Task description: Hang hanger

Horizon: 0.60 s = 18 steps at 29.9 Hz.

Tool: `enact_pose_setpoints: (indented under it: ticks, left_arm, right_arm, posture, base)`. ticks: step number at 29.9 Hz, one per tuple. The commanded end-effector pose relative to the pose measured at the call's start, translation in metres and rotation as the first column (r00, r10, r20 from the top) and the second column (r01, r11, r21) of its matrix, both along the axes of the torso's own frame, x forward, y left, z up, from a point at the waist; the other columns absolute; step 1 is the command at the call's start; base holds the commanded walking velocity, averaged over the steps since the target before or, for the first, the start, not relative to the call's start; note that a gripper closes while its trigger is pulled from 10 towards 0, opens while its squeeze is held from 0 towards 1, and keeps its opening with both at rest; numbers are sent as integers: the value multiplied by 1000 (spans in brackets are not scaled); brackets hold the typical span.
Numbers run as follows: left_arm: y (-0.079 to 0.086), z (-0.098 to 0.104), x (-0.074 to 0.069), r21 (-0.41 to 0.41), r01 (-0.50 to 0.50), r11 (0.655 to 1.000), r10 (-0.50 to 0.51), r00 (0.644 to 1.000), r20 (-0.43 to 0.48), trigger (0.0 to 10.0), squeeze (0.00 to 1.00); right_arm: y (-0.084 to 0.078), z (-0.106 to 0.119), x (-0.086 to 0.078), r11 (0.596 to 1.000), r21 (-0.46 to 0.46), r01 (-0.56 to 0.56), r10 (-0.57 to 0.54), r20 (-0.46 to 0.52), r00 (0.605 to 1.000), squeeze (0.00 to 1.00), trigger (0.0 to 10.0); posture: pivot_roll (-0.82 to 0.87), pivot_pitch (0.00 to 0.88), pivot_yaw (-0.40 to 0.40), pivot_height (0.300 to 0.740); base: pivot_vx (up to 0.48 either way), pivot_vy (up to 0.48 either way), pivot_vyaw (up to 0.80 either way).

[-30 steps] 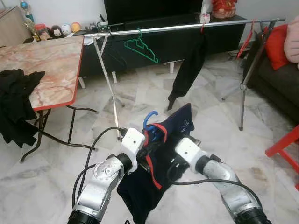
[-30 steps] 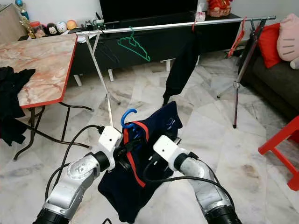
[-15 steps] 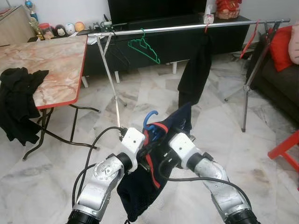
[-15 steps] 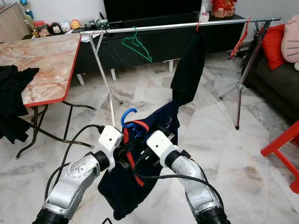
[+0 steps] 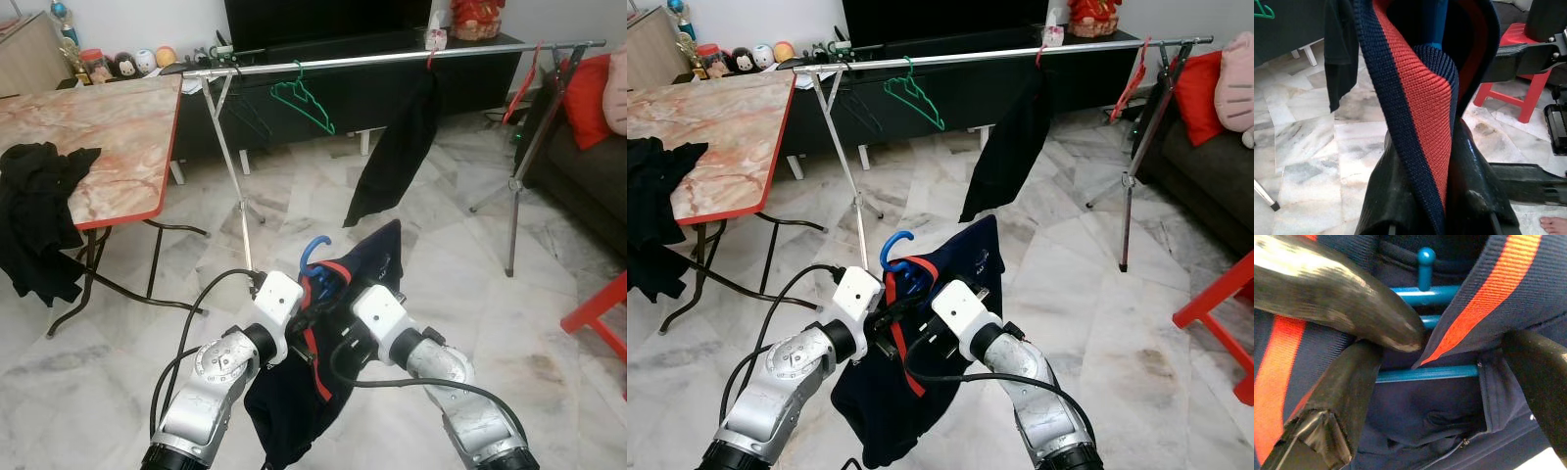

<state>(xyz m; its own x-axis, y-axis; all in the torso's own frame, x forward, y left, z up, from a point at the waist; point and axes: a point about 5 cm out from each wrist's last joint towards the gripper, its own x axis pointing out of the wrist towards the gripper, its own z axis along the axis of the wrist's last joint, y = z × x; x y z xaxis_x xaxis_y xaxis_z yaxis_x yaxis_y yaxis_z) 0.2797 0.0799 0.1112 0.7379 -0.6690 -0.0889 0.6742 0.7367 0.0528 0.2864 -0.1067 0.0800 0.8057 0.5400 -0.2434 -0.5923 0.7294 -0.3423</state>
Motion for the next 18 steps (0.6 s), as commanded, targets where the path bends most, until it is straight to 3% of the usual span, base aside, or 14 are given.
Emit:
enact_pose_setpoints:
  ticks: [1,5,7,18]
  left_arm:
    - [-3,11,0,-18,20,1000,-19,999,49,10000,0]
    - [-3,11,0,-18,20,1000,-19,999,49,10000,0]
    - [-2,11,-1,-18,19,1000,-18,998,57,10000,0]
    - [-2,8,-3,-26,16,1000,-15,998,55,10000,0]
  right_arm:
    - [3,8,3,1000,9,12,-12,32,999,0,10000]
    - [3,9,3,1000,9,15,-16,30,999,0,10000]
    - [-10,14,13,984,27,174,-176,78,981,0,10000]
    - [-24,19,17,938,67,340,-346,126,930,0,10000]
  posture:
    - [-148,0,54,740]
    - [-148,0,54,740]
    - [-145,0,50,740]
    - [-148,0,51,740]
  base:
    - [0,0,0]
    - [0,0,0]
    - [0,0,0]
    - [0,0,0]
